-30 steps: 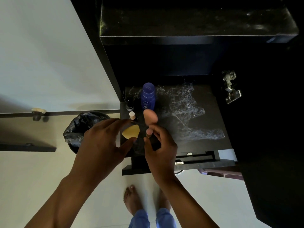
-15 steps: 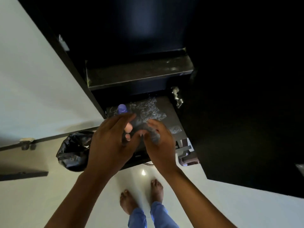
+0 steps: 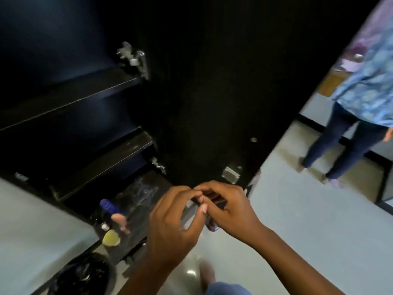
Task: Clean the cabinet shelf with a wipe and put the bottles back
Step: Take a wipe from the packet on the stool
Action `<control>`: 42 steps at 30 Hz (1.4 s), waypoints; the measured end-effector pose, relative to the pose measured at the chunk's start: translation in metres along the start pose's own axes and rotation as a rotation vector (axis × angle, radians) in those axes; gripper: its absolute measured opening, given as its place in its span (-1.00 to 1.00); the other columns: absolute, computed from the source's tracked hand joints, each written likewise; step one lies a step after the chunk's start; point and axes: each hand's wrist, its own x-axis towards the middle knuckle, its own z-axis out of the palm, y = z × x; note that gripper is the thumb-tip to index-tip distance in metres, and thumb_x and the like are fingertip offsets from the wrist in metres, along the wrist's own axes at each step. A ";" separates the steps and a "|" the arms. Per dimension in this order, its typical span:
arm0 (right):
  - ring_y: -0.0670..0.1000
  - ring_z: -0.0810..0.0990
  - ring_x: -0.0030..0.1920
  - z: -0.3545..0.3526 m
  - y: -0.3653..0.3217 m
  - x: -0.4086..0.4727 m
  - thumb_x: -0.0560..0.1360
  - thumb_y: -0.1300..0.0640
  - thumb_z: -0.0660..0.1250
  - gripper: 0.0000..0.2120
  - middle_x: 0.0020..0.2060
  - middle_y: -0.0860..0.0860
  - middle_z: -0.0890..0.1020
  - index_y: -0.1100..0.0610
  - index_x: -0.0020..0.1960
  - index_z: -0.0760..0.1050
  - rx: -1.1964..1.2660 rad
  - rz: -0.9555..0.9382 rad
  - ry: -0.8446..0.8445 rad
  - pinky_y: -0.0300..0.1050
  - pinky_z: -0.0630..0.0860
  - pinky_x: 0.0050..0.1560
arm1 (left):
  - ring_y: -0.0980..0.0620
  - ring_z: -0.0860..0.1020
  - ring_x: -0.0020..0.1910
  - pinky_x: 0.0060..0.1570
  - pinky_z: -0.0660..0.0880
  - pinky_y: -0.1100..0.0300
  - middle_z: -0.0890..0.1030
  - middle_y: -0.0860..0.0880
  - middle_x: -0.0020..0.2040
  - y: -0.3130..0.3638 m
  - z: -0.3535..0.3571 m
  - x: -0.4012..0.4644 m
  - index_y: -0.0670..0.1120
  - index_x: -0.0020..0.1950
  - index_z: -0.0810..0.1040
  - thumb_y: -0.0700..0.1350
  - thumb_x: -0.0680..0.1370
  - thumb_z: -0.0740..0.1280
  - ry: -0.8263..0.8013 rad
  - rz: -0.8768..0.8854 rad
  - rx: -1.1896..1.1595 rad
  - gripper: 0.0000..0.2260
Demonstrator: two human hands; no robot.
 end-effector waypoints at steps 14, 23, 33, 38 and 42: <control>-0.15 0.70 -0.10 -0.135 0.129 -0.022 0.52 0.04 0.45 -0.86 -0.18 -0.23 0.71 -0.10 0.07 0.69 -0.065 0.403 0.193 -0.19 0.66 -0.01 | 0.19 0.58 0.25 0.28 0.52 0.19 0.63 0.22 0.26 0.067 0.179 0.024 0.17 0.34 0.61 0.28 0.50 0.24 -0.593 -0.241 -0.060 -0.53; 0.02 0.67 0.15 -0.150 0.311 0.084 0.53 0.10 0.39 -0.73 0.11 -0.02 0.73 0.07 0.22 0.63 -0.223 0.485 -0.114 -0.09 0.56 0.22 | 0.08 0.05 0.69 0.63 0.12 0.14 0.14 0.12 0.69 0.028 0.340 0.060 0.10 0.69 0.07 0.10 0.62 0.36 -0.564 -0.544 0.113 -0.28; 0.14 0.70 0.06 -0.099 0.485 0.203 0.52 0.12 0.33 -0.76 0.10 0.05 0.72 0.05 0.17 0.64 -0.425 0.394 -0.370 -0.09 0.52 -0.15 | -0.07 -0.19 0.71 0.66 -0.07 0.02 -0.13 -0.02 0.73 -0.105 0.469 0.074 -0.05 0.72 -0.13 0.23 0.63 0.27 -0.615 -0.747 0.319 -0.15; 0.16 0.56 0.32 -0.068 0.521 0.234 0.54 0.27 0.33 -0.52 0.34 0.11 0.60 0.10 0.45 0.49 -0.445 0.270 -0.324 0.06 0.56 0.29 | -0.14 -0.16 0.71 0.66 0.06 -0.07 -0.09 0.01 0.73 -0.159 0.495 0.083 0.00 0.72 0.00 0.21 0.57 0.39 -0.562 -0.872 0.246 -0.14; 0.14 0.56 0.35 -0.047 0.545 0.253 0.59 0.21 0.36 -0.53 0.38 0.06 0.58 0.06 0.48 0.46 -0.486 0.203 -0.323 0.02 0.55 0.24 | -0.13 -0.14 0.71 0.59 0.19 -0.09 -0.01 0.05 0.73 -0.186 0.500 0.080 0.10 0.67 0.17 0.20 0.51 0.46 -0.528 -0.871 0.234 -0.20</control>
